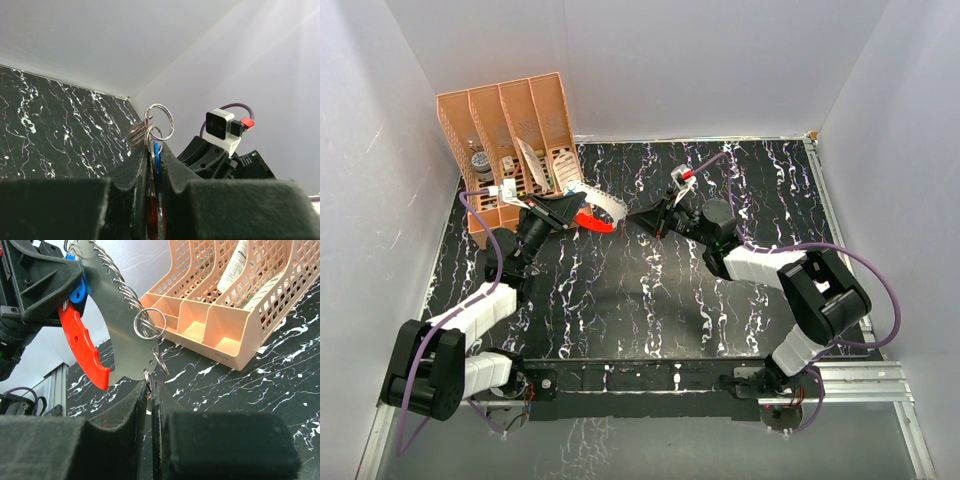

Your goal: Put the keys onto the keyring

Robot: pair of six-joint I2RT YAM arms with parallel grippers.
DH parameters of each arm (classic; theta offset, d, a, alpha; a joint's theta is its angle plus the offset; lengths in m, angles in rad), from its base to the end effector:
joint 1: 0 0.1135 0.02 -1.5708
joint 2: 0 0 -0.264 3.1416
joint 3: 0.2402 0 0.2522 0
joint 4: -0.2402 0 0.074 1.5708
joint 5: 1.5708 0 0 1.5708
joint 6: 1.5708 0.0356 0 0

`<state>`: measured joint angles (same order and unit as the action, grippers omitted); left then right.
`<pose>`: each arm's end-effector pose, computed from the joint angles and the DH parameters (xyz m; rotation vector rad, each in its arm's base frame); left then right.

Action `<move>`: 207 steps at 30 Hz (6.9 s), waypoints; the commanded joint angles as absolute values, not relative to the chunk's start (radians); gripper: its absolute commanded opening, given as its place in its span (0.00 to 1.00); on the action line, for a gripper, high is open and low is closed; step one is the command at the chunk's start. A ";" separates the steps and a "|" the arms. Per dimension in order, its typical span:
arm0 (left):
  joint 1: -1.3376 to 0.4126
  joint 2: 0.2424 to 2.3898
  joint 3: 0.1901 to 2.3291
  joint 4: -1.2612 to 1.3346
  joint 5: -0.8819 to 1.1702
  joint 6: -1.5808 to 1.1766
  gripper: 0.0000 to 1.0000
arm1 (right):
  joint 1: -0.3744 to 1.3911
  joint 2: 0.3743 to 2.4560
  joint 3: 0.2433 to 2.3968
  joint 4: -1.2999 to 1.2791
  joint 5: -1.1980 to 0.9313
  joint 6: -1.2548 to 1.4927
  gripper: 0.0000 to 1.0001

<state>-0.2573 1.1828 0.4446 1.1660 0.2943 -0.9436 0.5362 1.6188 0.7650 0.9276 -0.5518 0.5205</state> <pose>0.2295 -0.0711 0.2822 -0.1456 1.2431 -1.2207 0.2852 0.1912 0.2397 -0.4918 1.5692 1.2384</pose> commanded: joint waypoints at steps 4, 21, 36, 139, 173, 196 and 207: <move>-0.253 1.157 0.466 1.224 0.304 -0.953 0.00 | 0.540 1.617 0.806 0.955 -0.510 0.499 0.04; -0.253 1.220 0.483 1.120 0.336 -0.896 0.16 | 0.540 1.483 0.949 0.482 -0.453 0.375 0.00; -0.252 1.416 0.424 1.367 0.377 -0.923 0.41 | 0.540 1.493 1.179 0.048 -0.463 0.359 0.00; -0.494 1.504 0.546 1.599 0.413 -0.246 0.40 | 0.537 1.470 1.390 -0.159 -0.641 0.482 0.00; -0.494 1.437 0.473 1.484 0.426 -0.228 0.00 | 0.515 1.605 1.603 -0.370 -0.806 0.675 0.00; -0.492 1.319 0.644 1.062 0.436 -0.462 0.00 | 0.554 1.317 1.195 -0.048 -0.237 0.281 0.33; -0.492 1.326 0.671 1.026 0.420 -0.460 0.00 | 0.623 1.303 1.123 0.132 -0.186 0.344 0.33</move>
<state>-0.4969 1.3590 0.6296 1.0157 0.4316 -0.4503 0.5941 1.3533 1.1313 -0.0227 -0.2390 0.3279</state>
